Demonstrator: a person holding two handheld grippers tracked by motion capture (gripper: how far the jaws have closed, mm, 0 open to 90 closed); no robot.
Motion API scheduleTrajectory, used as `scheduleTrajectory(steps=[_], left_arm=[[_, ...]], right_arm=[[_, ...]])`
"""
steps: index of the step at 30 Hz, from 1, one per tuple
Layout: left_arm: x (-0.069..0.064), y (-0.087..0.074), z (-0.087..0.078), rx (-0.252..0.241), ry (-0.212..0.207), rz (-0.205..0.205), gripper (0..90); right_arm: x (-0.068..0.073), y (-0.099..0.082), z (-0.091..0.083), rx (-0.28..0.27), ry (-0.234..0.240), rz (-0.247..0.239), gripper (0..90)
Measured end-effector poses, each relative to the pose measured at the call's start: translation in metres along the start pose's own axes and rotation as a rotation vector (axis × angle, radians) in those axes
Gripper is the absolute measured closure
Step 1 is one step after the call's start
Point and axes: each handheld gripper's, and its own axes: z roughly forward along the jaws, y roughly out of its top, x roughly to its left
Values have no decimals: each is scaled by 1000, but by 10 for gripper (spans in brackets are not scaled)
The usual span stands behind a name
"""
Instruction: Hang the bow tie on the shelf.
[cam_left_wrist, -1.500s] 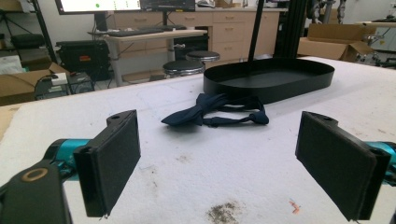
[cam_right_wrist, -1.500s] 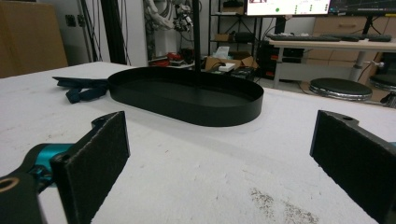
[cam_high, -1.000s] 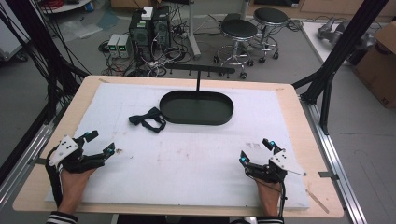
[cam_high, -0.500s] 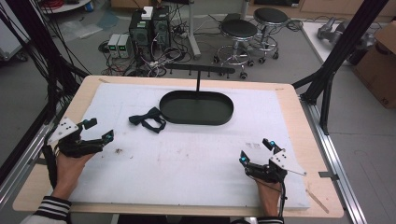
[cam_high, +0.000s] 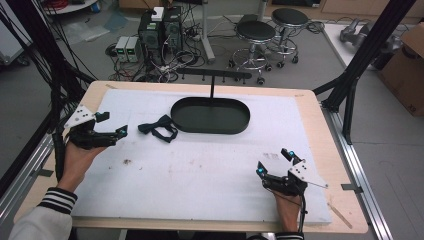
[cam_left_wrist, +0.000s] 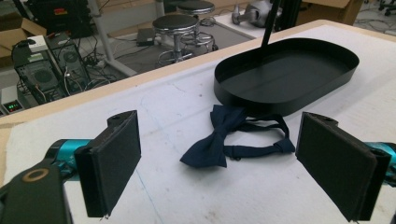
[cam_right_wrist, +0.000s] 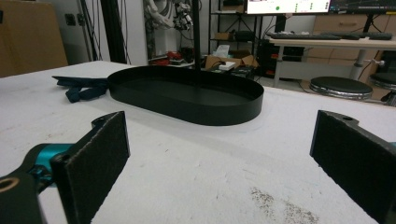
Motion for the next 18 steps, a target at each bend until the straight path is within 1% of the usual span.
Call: scheduleTrajectory(steps=[1, 3, 4, 6, 7, 11, 12, 13, 14, 15, 17, 18], left_arm=[[2, 4, 5, 24, -8, 12, 145], [3, 8, 11, 56, -14, 19, 145], [3, 8, 11, 56, -14, 19, 145], [4, 11, 15, 76, -18, 22, 145], [6, 16, 20, 97, -24, 26, 145], [7, 20, 31, 130, -40, 21, 145], [8, 21, 35, 152, -44, 27, 145], [8, 21, 35, 152, -44, 27, 146], [8, 23, 42, 184, -46, 46, 146], [9, 24, 46, 199, -50, 50, 146], [8, 26, 53, 218, -64, 54, 146], [8, 26, 53, 218, -64, 54, 147]], right_arm=[[0, 0, 0, 3, 1, 3, 36], [0, 0, 0, 1, 1, 0, 36], [0, 0, 0, 2, 1, 3, 36], [0, 0, 0, 0, 0, 0, 36], [0, 0, 0, 2, 1, 3, 36], [0, 0, 0, -1, -1, 3, 36], [0, 0, 0, 1, 1, 5, 36], [0, 0, 0, 3, 0, 11, 36], [0, 0, 0, 3, -1, 11, 36], [-1, 0, 0, -3, -2, 0, 36], [0, 0, 0, 1, -1, 5, 36], [0, 0, 0, 2, 0, 5, 36]])
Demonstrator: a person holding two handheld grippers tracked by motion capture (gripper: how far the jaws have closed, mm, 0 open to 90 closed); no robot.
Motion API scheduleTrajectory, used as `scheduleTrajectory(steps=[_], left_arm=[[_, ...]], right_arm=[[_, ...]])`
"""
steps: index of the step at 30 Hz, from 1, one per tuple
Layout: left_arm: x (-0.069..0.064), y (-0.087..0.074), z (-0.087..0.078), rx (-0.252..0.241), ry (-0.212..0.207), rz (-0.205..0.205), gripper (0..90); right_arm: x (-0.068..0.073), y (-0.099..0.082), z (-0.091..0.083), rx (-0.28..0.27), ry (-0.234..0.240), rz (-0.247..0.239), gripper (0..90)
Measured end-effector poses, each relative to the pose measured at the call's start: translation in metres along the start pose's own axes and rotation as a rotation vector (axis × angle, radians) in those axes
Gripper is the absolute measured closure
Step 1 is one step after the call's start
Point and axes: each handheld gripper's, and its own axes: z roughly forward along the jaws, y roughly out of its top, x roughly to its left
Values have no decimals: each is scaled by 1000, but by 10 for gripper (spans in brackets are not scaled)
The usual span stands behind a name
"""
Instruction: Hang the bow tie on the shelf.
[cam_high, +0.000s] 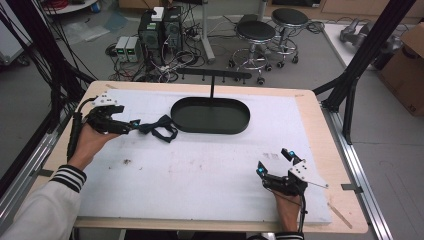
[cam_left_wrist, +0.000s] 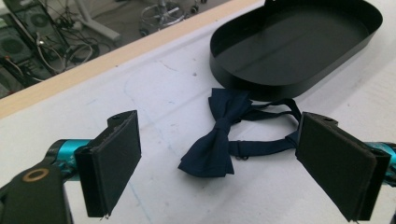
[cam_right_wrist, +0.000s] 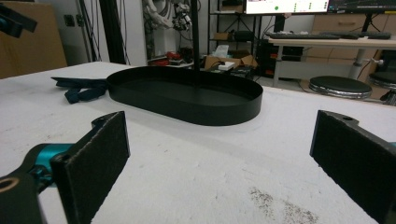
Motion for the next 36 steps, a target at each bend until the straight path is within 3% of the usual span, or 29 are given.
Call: scheduleTrajectory(steps=[6, 12, 16, 18, 20, 25, 29, 36], left_arm=[[-4, 13, 21, 75, -29, 56, 148], [-4, 17, 43, 167, -36, 76, 157], [-5, 17, 53, 189, -30, 71, 158], [-7, 13, 63, 233, -22, 85, 158], [-8, 11, 69, 246, -18, 83, 158], [-7, 9, 75, 264, -12, 69, 174], [-2, 2, 83, 319, -14, 79, 204], [0, -1, 88, 360, 1, 87, 226]], right_arm=[[0, 0, 0, 1, -3, -4, 36], [0, 0, 0, 2, -7, 0, 36], [1, 0, 0, 1, -9, -2, 36], [1, 0, 0, 0, -9, -4, 37], [0, 0, 0, -2, -7, -4, 37], [1, 0, 0, -1, -9, -3, 37], [1, 0, 0, -2, -10, 1, 37], [1, 0, 0, 2, -12, -2, 36]])
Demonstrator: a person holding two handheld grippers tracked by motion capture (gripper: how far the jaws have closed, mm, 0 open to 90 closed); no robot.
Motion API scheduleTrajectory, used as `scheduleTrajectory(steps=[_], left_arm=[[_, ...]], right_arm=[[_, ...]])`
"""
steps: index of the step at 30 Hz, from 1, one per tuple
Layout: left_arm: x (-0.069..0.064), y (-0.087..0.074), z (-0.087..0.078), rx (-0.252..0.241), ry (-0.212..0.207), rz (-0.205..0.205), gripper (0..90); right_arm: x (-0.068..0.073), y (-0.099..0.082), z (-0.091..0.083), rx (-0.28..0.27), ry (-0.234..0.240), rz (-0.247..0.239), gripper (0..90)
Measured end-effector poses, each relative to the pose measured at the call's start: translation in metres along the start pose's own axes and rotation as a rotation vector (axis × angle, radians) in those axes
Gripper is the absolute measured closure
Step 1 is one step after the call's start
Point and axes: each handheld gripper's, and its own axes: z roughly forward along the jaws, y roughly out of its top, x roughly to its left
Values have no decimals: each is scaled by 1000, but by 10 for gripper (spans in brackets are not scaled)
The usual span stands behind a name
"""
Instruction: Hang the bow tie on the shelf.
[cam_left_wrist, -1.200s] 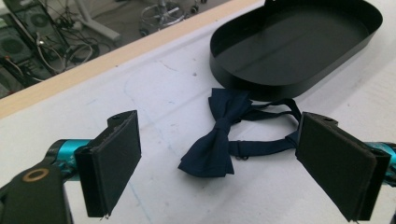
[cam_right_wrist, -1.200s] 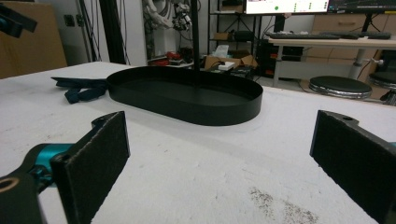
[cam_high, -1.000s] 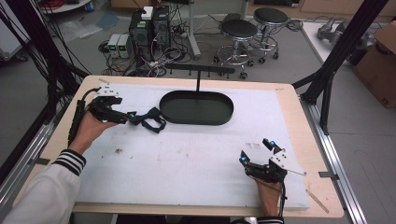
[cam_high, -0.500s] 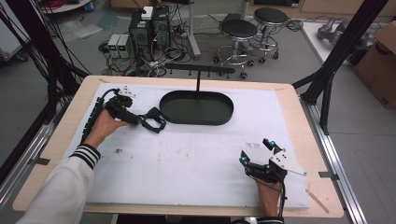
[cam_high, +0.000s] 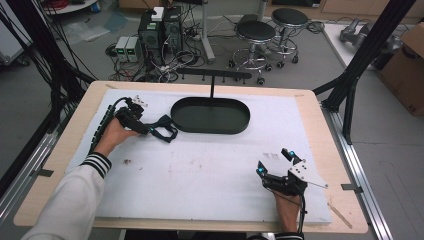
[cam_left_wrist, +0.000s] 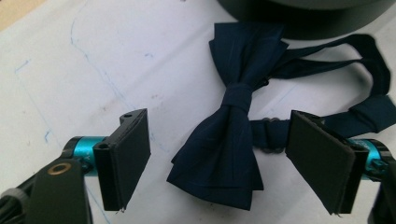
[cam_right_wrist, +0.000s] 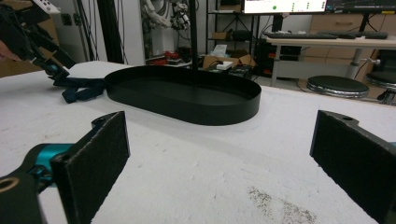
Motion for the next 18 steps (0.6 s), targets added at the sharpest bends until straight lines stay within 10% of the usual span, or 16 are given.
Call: scheduleTrajectory(steps=[18], left_arm=[[3, -4, 10, 55, 10, 5, 334]], right_arm=[[0, 0, 0, -1, -3, 1, 37]])
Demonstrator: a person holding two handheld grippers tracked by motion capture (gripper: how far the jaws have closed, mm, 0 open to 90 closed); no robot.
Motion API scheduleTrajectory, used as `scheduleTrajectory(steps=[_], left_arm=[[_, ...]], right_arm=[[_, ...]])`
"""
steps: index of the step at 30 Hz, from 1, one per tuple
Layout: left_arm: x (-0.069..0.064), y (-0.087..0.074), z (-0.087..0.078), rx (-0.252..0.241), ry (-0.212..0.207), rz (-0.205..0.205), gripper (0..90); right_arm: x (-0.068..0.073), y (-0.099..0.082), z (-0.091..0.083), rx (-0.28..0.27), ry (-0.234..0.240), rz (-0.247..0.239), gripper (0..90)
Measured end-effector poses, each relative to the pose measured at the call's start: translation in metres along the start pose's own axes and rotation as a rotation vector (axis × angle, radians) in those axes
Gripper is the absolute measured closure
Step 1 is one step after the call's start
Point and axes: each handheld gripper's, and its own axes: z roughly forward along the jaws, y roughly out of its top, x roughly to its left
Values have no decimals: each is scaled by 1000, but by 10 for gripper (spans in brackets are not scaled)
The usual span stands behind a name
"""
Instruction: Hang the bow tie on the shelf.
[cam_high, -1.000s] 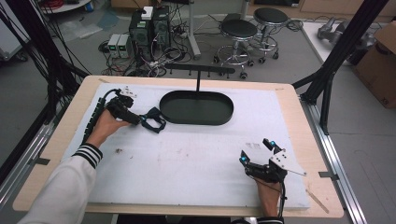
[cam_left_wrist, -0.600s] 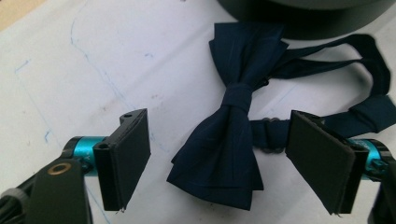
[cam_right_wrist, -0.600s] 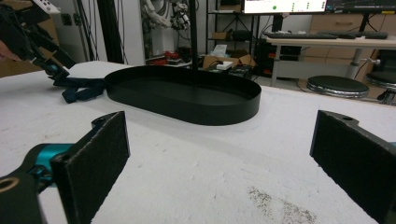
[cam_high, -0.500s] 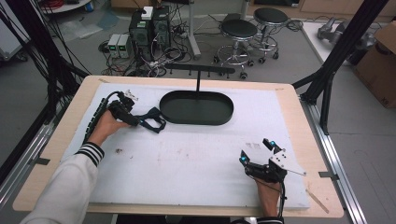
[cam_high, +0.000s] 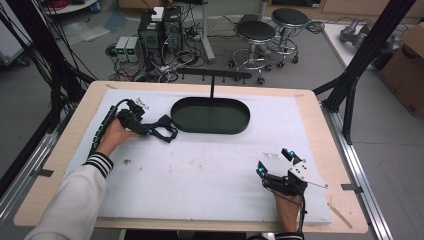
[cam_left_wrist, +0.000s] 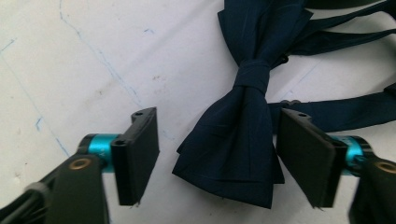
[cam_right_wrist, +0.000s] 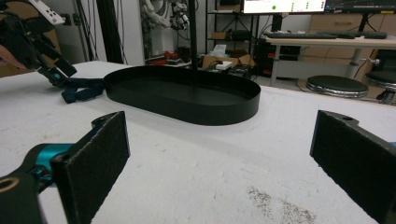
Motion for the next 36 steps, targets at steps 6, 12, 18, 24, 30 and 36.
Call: scheduleTrajectory(steps=[6, 12, 18, 24, 30, 36], left_arm=[[-1, 0, 2, 18, -2, 0, 404], [-3, 1, 2, 11, -12, -2, 536], [-4, 1, 0, 2, -7, 6, 679], [-6, 3, -3, -16, 17, 4, 765], [-7, 3, -5, -27, 39, 24, 780], [-10, 6, -15, -85, 65, 44, 788]], right_arm=[[0, 0, 0, 1, 2, 2, 36], [0, 0, 0, -1, 1, 1, 36], [0, 0, 0, -1, 4, 1, 36], [0, 0, -1, -2, 5, 3, 37], [0, 0, -1, -5, 3, 0, 37], [0, 0, -1, -6, 3, 0, 36]])
